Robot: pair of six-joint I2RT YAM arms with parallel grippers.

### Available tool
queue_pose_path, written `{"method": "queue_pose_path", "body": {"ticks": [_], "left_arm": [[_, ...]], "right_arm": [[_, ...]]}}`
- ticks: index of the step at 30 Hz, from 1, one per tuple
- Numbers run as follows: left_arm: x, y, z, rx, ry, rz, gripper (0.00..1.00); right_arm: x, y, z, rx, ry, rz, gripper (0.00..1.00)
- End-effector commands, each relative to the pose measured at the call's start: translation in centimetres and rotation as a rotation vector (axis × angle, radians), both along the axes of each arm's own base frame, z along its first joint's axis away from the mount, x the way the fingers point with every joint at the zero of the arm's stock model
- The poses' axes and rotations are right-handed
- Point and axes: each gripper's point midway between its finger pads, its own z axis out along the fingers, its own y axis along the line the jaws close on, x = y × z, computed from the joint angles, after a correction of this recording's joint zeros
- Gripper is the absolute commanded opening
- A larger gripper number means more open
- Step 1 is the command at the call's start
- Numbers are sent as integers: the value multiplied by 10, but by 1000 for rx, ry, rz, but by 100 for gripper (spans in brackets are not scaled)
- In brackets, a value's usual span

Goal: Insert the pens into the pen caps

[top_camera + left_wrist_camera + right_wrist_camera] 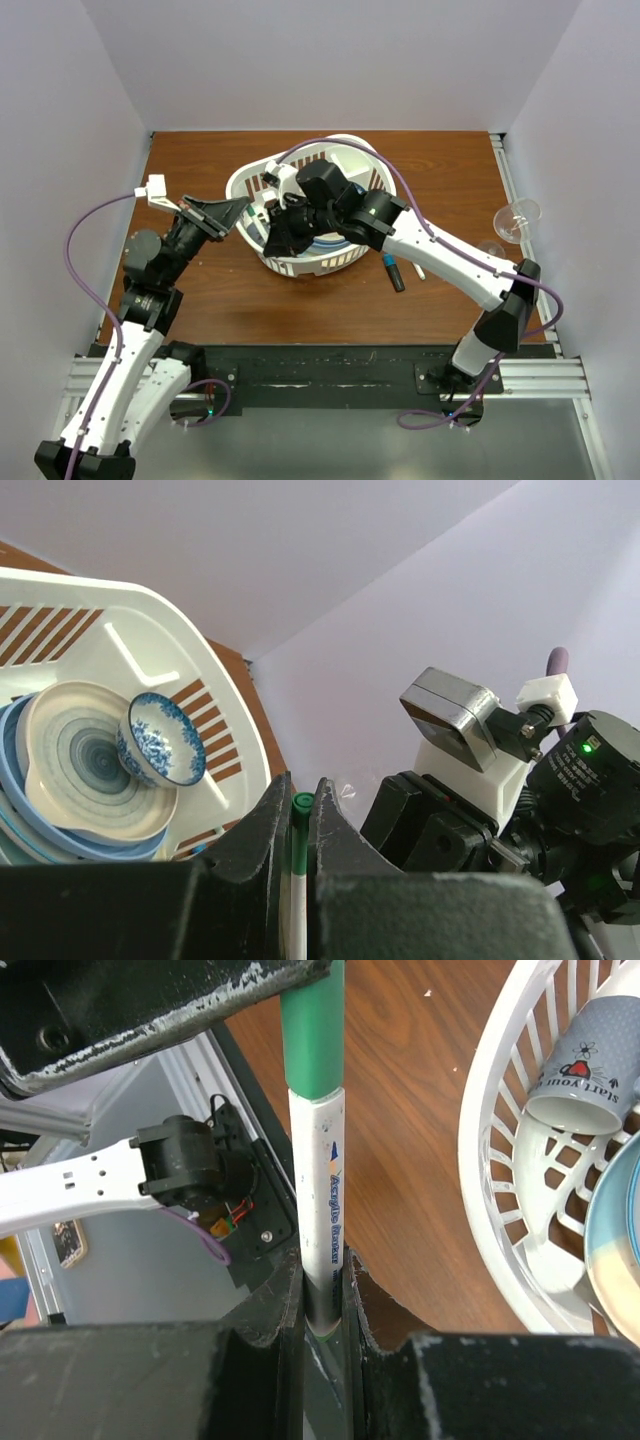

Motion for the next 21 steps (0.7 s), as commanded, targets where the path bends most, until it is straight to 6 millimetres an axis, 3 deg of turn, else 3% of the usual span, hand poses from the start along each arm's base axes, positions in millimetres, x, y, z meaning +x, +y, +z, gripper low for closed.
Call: {"method": "queue_pose_path", "body": {"ticks": [1,6,9,12,16,21], "left_arm": [[-60,-43,-49,-25,199,-369,0],[-61,-42,-49,-15,203,-361,0],[-63,-42,-61,-17,251,-366,0],[-67,-43,-55,-57,246,-384,0],[-66,-34,-78,152,333,-338,0],[-74,-37,-87,114,376,-371,0]], "right_arm": [[73,16,168,462,-370,-213,0],[82,21,172,489,-374,-242,0],[83,22,180,524,-380,-234,0],[84,26,184,557,-384,-222,0],[92,20,184,523,-422,-241,0],[99,16,186,512,-453,-250,0]]}}
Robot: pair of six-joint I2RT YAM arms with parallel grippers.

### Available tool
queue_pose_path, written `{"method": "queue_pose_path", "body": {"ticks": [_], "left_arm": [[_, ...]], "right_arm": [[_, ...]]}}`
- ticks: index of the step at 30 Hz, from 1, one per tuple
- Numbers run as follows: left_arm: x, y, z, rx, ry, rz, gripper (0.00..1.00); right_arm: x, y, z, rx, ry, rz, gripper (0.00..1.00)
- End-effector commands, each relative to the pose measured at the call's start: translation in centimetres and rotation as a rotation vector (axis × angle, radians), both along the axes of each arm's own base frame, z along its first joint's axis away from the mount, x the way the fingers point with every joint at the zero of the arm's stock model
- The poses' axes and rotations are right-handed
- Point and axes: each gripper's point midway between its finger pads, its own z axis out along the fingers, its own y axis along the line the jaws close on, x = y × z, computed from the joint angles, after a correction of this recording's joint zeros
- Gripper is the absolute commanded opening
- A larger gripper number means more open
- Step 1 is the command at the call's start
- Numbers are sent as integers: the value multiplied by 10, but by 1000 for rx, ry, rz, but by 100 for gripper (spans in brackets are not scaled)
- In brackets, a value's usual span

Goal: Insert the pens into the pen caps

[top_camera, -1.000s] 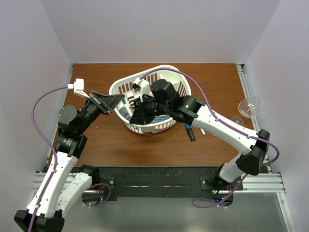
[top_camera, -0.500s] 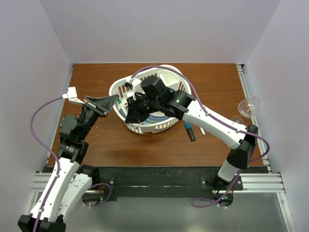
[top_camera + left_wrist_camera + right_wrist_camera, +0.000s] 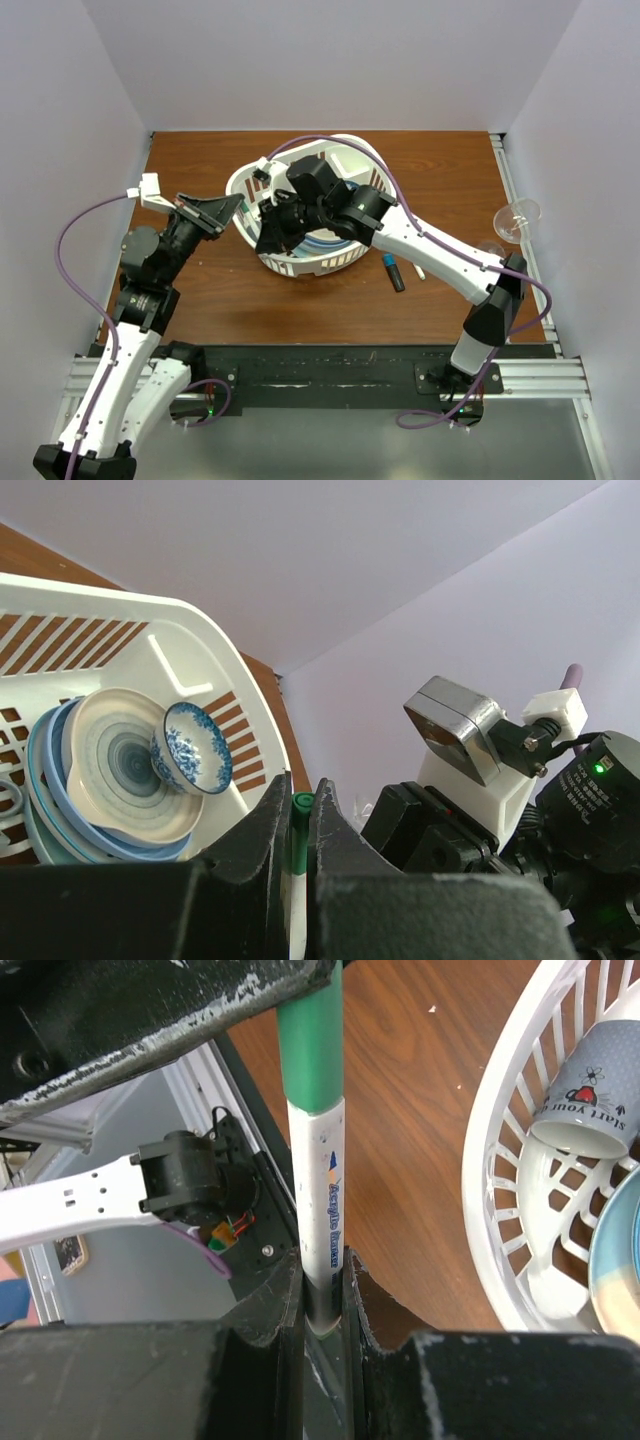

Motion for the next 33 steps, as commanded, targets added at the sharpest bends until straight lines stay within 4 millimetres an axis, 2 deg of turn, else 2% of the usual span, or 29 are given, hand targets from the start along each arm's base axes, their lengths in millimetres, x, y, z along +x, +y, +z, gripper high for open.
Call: {"method": "queue_pose_path", "body": {"ticks": [1,4,9,11,14,17,22,26,30,31,33], "left_arm": [[-80,-50,-85,71,337,-447,0],[-81,-50,-85,73,327,-451,0],[-79,-51,-82,95,265,-459,0],[-84,-55,-81,66,247,-498,0],[-85,-57,-73,60,208,-514,0],[-88,-58,-78,86,218,-540,0],[-95,-58,-85,123,232,-575,0],[-97,-59,-88,146,229,-594,0],[-101,-61,-75,135,196,-620,0],[-102,-61,-74,131,201,-623,0],[-107,-63,-65,98,188,-650,0]], "right_arm": [[92,-1,188,511,-457,-268,0],[97,4,187,510,-458,-269,0],[105,1,208,603,-430,-268,0],[108,-1,217,630,-443,-266,0],[111,-3,228,668,-461,-257,0],[114,-4,232,704,-471,-247,0],[128,-17,232,701,-520,-272,0],[129,-28,245,733,-555,-261,0],[126,-36,257,762,-574,-230,0],[131,-39,249,753,-571,-239,0],[128,-46,255,760,-599,-241,0]]}}
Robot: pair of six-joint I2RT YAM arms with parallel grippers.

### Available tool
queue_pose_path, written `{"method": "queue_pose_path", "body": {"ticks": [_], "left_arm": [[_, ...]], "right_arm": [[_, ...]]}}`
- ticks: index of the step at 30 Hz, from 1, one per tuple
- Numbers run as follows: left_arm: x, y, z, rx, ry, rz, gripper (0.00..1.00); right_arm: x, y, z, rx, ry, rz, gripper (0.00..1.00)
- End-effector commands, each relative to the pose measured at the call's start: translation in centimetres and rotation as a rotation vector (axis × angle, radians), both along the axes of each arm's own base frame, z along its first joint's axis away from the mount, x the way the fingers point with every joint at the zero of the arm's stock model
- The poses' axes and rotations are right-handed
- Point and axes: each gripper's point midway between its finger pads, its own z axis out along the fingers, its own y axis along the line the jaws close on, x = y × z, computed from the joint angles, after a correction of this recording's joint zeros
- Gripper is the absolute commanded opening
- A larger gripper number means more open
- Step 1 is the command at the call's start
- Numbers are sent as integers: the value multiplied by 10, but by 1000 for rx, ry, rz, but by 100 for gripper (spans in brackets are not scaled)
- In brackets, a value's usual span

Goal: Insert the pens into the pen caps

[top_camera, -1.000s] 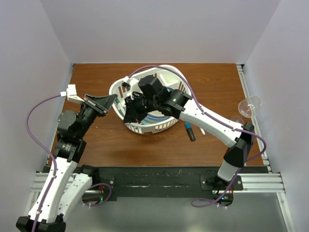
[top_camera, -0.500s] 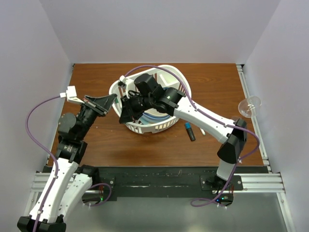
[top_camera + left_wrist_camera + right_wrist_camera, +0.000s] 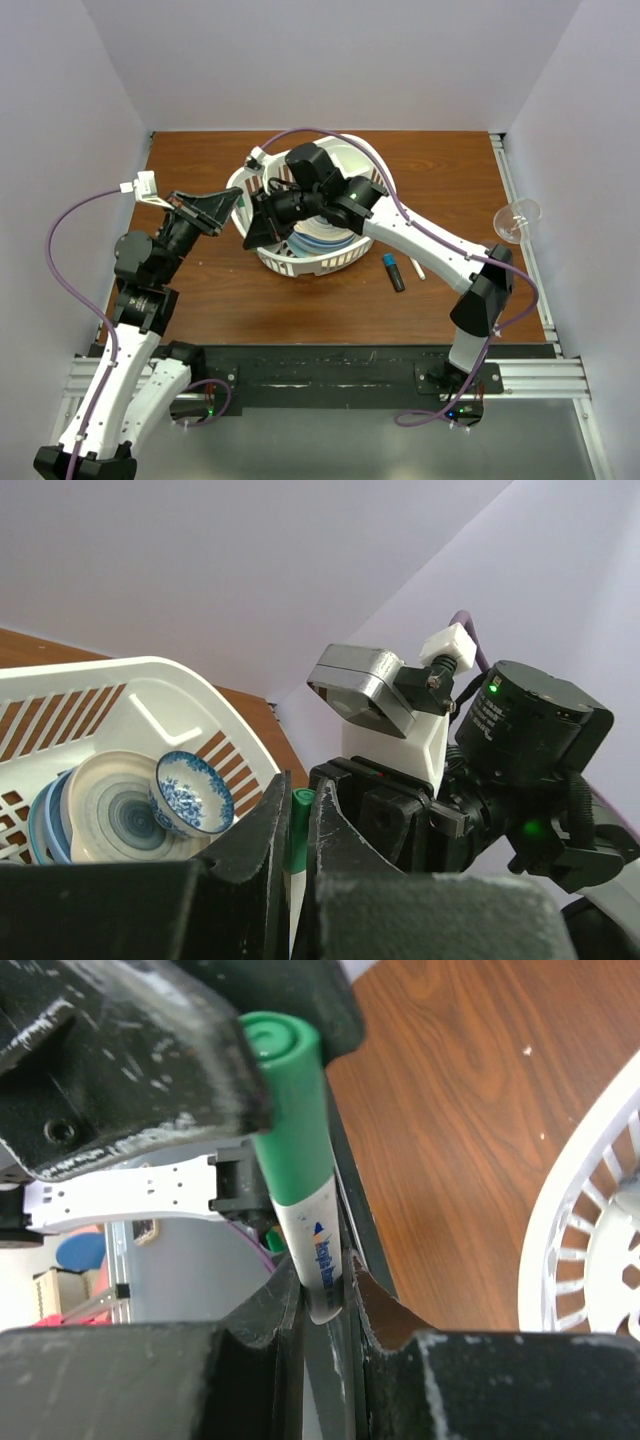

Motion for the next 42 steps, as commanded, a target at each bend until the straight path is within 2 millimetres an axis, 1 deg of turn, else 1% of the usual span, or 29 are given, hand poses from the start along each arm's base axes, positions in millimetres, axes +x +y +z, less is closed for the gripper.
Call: {"method": "queue_pose_path", "body": {"ticks": [1,5,9,11,12,14,15,16,17,18,19,20,21,22,23,24,25,27,28,29,30,31,33,34,36,37,39,40,42], "left_arm": [[-102,-61,-87,65,394,-607,0],[-104,-62,-90,51,424,-617,0],[-104,-61,-79,15,404,-608,0],[-101,-60,-73,12,405,-591,0],[-97,-60,-69,6,401,-573,0],[-90,-60,-45,-1,336,-553,0],[-81,-58,-37,3,315,-517,5],[-73,-59,-18,9,283,-503,13],[-68,-59,-6,13,257,-494,20],[-61,-58,5,28,223,-472,33],[-55,-59,31,38,175,-461,37],[-51,-58,39,53,170,-445,42],[-43,-55,49,81,138,-407,48],[-40,-54,78,96,76,-387,51],[-37,-52,85,112,70,-369,54],[-32,-49,95,139,32,-338,70],[-28,-46,114,153,-9,-310,75],[-20,-40,117,199,-15,-253,80],[-17,-38,119,215,-25,-236,83],[-13,-34,115,243,-27,-204,89],[-10,-32,109,258,-20,-187,93],[-7,-29,99,275,-1,-169,95],[-5,-19,88,313,1,-104,97],[-1,-15,71,333,28,-83,98],[1,-1,60,368,30,-1,100],[3,3,44,386,59,17,100],[5,16,36,413,54,90,100],[7,19,21,427,79,105,100],[11,27,5,447,101,152,100]], "right_arm": [[125,-71,235,652,-596,-455,0],[122,-74,239,654,-623,-453,0],[121,-76,247,664,-629,-452,0],[120,-74,244,642,-622,-445,0],[120,-73,240,631,-611,-437,0],[115,-70,226,602,-589,-396,0],[111,-69,220,594,-580,-381,0],[110,-66,199,561,-552,-366,0],[104,-72,200,559,-560,-362,0],[103,-72,190,534,-553,-362,0],[105,-73,166,472,-518,-368,0],[104,-76,156,434,-521,-368,0],[99,-83,153,410,-520,-372,0],[100,-88,133,355,-496,-387,0],[101,-96,120,310,-486,-412,0],[94,-108,123,305,-493,-427,0],[96,-119,97,216,-442,-452,0],[104,-146,79,80,-439,-546,0],[103,-169,60,-45,-379,-587,0],[106,-185,54,-112,-368,-624,0],[114,-207,58,-167,-379,-698,0],[106,-230,45,-271,-348,-734,0],[110,-272,44,-385,-359,-854,0],[101,-289,36,-449,-328,-870,0],[103,-319,29,-542,-315,-924,0],[100,-334,13,-640,-282,-931,0],[104,-360,-7,-754,-230,-944,0],[101,-367,-21,-798,-184,-920,0],[103,-386,-49,-890,-96,-909,0]]}}
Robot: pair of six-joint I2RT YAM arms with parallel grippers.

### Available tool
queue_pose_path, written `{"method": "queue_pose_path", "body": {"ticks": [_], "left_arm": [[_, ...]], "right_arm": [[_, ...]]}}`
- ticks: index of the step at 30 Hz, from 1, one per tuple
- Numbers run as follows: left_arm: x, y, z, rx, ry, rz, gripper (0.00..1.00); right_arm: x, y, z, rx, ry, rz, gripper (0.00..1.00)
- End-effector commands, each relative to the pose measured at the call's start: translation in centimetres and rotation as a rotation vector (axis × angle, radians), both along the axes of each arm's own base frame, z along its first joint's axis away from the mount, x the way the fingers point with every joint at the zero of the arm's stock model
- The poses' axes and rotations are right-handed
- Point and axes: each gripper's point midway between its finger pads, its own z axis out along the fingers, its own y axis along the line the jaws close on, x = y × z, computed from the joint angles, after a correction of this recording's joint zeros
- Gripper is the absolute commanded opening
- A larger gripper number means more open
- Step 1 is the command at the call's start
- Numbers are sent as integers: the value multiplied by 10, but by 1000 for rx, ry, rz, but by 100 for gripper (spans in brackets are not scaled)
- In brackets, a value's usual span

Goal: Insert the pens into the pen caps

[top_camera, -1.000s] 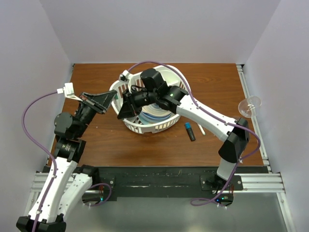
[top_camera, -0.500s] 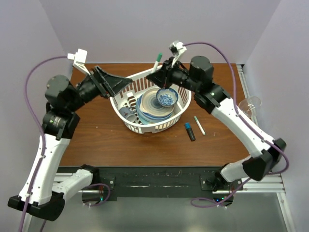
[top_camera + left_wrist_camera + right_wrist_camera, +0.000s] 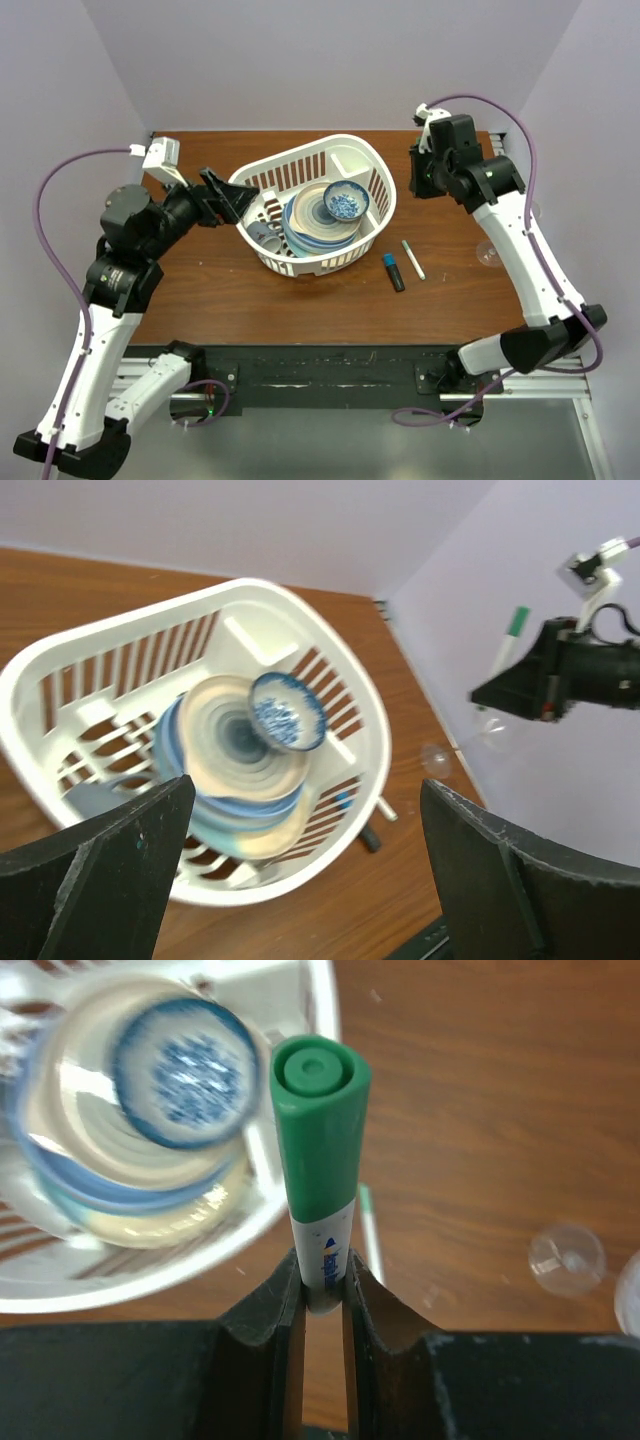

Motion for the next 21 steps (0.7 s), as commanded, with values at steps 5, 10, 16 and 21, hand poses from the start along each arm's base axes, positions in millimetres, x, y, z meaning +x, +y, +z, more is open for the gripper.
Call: {"method": "queue_pose_path", "body": {"ticks": [5,10,16,21], "left_arm": [[16,33,-46,128,3,179,100],[19,36,-67,155,32,192,100],[19,39,-84,172,59,209,100],[18,44,-85,172,56,233,100]], "right_arm": [[-18,-72,-109,-256,442,-94,2],[-22,-79,-167,-293,602,-126,6],[-33,-87,-213,-346,721,-148,14],[-38,-93,-240,-360,791,-154,18]]}}
